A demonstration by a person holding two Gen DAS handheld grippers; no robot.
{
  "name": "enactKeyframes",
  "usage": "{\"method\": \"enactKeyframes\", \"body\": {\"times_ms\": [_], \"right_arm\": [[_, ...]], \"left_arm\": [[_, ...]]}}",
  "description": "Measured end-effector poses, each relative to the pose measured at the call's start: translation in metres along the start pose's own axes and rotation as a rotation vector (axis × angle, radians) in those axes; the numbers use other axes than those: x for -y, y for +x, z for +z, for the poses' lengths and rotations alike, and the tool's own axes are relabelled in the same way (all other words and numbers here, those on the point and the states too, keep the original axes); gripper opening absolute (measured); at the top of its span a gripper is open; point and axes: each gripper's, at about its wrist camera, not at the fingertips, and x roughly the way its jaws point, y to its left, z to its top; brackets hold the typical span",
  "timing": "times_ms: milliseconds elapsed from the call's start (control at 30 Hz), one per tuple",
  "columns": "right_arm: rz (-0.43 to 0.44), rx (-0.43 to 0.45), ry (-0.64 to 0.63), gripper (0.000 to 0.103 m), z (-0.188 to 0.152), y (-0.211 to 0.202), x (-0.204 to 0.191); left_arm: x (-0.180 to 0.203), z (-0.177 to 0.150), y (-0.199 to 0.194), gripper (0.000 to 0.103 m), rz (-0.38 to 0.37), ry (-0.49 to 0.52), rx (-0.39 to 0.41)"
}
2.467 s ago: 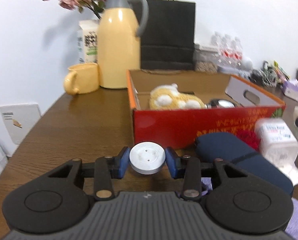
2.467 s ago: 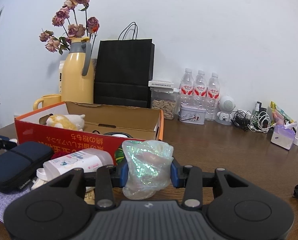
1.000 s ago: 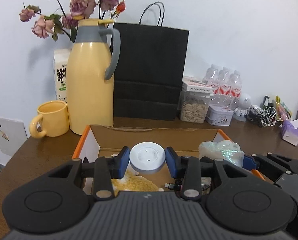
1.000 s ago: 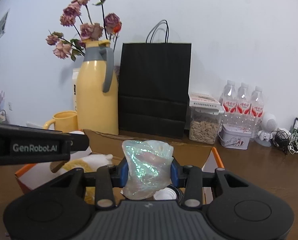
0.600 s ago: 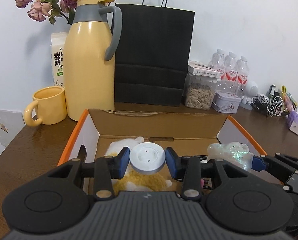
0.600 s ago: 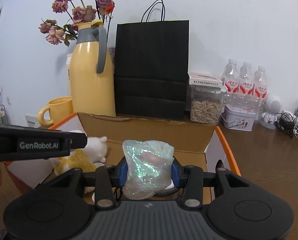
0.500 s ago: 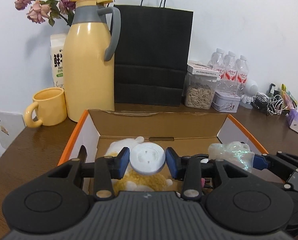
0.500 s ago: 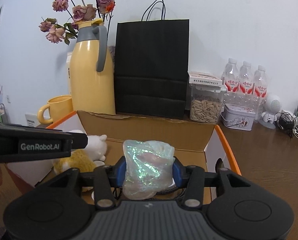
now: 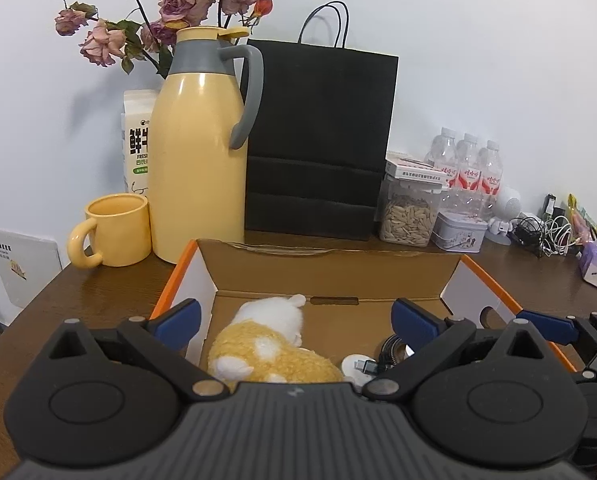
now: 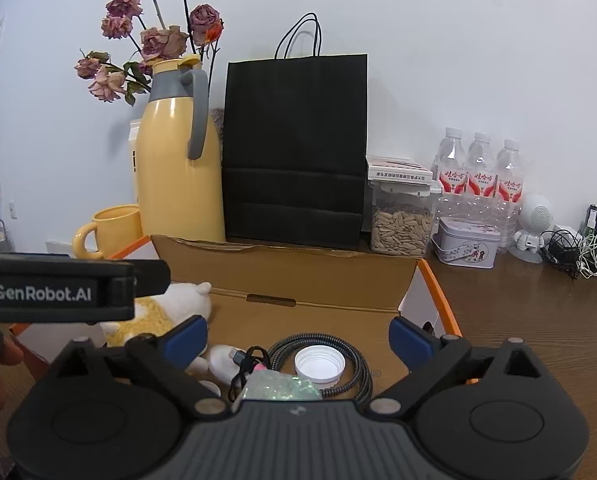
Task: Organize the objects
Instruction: 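Open the left gripper to drop the cap while the right drops the bag into the box, then withdraw both grippers from the box back toward the table items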
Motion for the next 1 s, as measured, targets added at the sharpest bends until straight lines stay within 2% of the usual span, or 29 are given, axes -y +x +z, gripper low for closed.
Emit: {"method": "enactKeyframes", "body": {"times_ms": [567, 800, 1000], "right_arm": [[0.0, 0.033, -0.012, 0.099, -0.002, -0.015, 0.001], [-0.002, 0.068, -0.028, 0.1, -0.001, -0.034, 0.002], [0.007, 0.09, -0.049, 0.103, -0.008, -0.066, 0.001]], "left_arm": [[-0.002, -0.005, -0.011, 0.103, -0.021, 0.005, 0.025], [-0.002, -0.004, -0.044, 0.103, -0.04, 0.021, 0.074], [-0.008, -0.016, -0.076, 0.103, -0.051, 0.042, 0.059]]}}
